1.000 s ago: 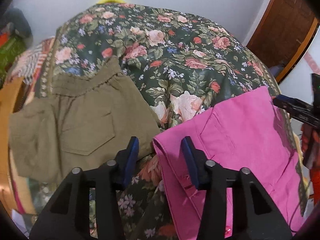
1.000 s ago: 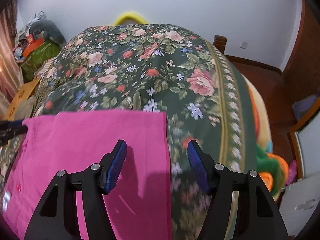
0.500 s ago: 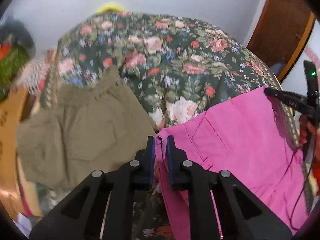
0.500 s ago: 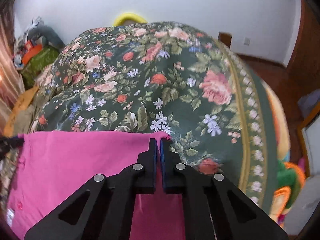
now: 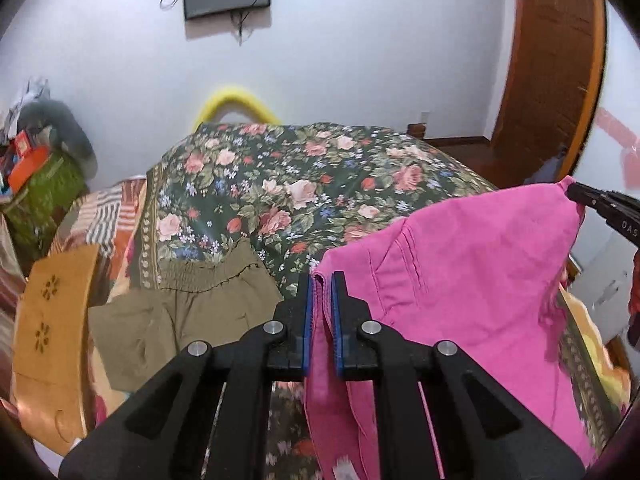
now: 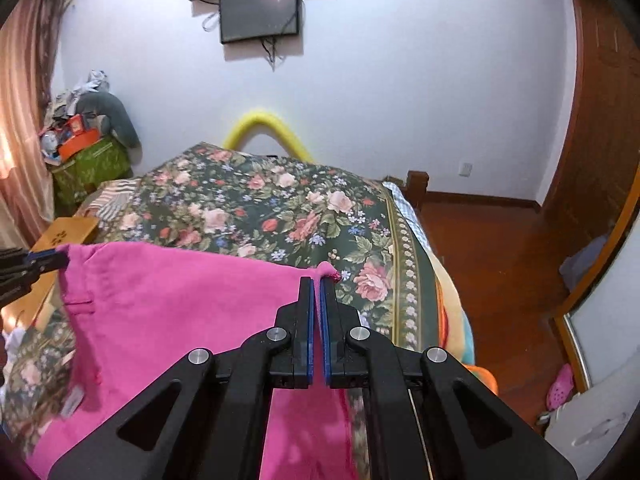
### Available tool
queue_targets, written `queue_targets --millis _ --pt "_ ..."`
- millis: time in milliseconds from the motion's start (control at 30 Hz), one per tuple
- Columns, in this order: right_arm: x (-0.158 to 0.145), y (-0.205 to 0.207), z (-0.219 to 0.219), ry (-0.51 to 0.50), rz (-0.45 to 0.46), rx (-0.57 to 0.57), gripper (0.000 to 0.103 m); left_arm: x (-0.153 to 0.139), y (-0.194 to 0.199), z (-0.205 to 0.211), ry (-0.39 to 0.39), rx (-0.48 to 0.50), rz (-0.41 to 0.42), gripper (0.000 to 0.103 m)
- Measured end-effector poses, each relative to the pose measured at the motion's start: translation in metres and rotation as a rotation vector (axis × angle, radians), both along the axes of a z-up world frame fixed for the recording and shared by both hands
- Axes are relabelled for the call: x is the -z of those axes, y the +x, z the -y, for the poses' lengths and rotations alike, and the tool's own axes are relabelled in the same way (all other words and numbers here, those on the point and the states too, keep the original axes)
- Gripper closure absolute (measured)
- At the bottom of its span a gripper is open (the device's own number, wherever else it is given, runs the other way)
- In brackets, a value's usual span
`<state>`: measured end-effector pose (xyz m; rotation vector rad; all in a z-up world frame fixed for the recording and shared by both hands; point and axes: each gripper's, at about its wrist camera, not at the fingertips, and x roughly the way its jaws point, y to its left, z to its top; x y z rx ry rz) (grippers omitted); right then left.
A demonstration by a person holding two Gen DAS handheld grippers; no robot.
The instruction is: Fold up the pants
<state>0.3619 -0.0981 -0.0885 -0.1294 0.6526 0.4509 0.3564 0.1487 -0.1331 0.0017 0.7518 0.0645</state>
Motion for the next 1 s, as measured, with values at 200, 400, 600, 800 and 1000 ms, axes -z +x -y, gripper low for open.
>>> queue_targets --millis 200,400,600,800,1000 --pt "0.0 -0.058 0.019 0.013 -0.016 -0.05 0.101 -0.002 -0.053 0.019 0.086 0.018 0.016 0.094" --pt "0.022 -0.111 0.03 0.013 -0.063 -0.081 0.101 0.024 -0.114 0.032 0.125 0.045 -0.034 0.094" --pt "0.063 -0.15 0.039 0.005 -0.173 -0.094 0.101 0.062 -0.159 0.037 0.095 0.065 -0.132 0.094" --pt "0.104 -0.171 0.046 -0.043 -0.266 -0.091 0.1 0.087 -0.19 0.041 0.082 0.086 -0.223 0.094" --pt "0.1 -0.189 0.064 -0.103 -0.259 -0.025 0.099 0.073 -0.21 0.035 0.071 0.08 -0.209 0.094"
